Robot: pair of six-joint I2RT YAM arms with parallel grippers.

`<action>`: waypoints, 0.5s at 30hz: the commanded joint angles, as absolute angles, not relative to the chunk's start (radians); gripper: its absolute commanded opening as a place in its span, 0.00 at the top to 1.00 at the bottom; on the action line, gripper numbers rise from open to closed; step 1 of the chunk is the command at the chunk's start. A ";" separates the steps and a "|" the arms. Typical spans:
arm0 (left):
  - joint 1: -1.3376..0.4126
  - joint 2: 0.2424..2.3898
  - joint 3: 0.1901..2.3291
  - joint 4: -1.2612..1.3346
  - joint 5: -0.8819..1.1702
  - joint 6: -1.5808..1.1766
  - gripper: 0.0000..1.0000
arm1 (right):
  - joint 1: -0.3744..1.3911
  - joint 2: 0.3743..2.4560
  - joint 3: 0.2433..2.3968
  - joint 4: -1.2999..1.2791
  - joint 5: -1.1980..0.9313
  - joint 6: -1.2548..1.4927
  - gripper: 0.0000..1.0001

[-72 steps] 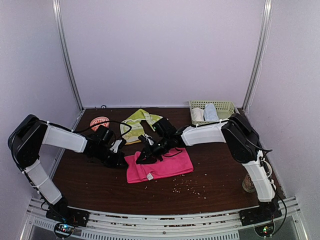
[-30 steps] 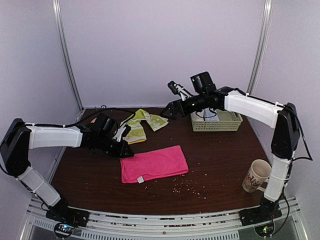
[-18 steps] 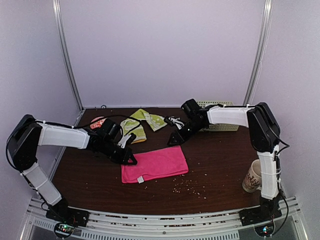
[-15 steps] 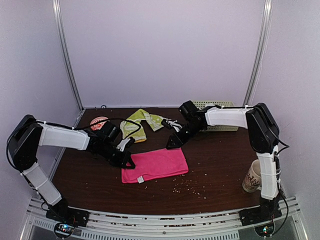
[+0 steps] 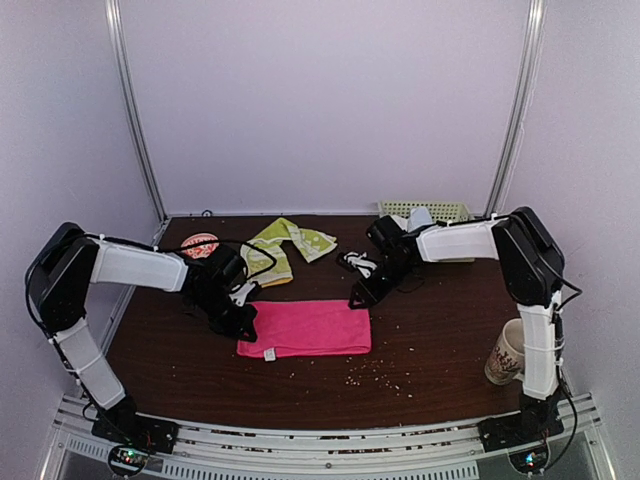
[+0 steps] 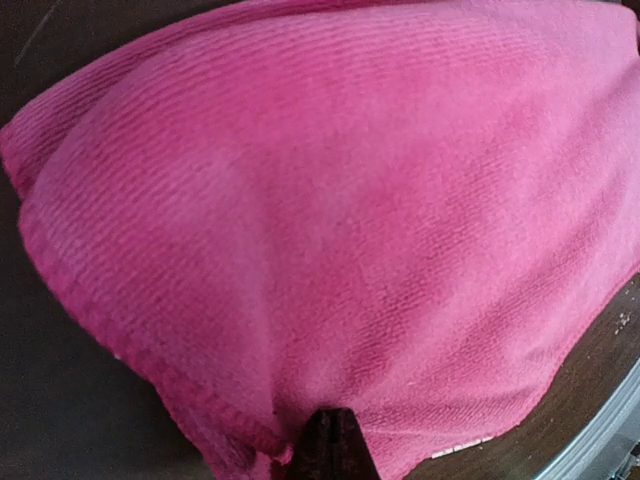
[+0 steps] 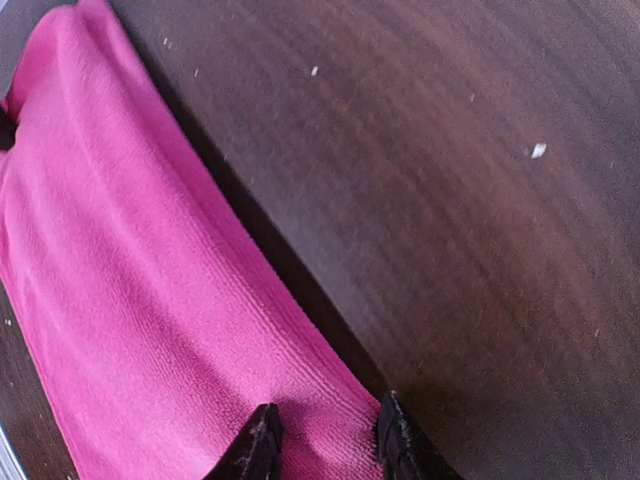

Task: Roll the towels
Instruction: Rotate the towel at the center of the board.

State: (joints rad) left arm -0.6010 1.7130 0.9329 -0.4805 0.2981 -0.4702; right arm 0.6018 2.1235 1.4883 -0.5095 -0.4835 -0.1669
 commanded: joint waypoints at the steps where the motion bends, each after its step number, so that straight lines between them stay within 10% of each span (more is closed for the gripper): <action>1: -0.585 1.818 1.056 -0.567 0.167 -0.359 1.00 | 0.603 2.044 1.317 -0.627 -0.436 -0.193 0.66; 15: -0.583 1.665 1.110 -0.474 0.268 -0.480 0.88 | 0.588 1.760 1.263 -0.664 -0.517 -0.316 0.52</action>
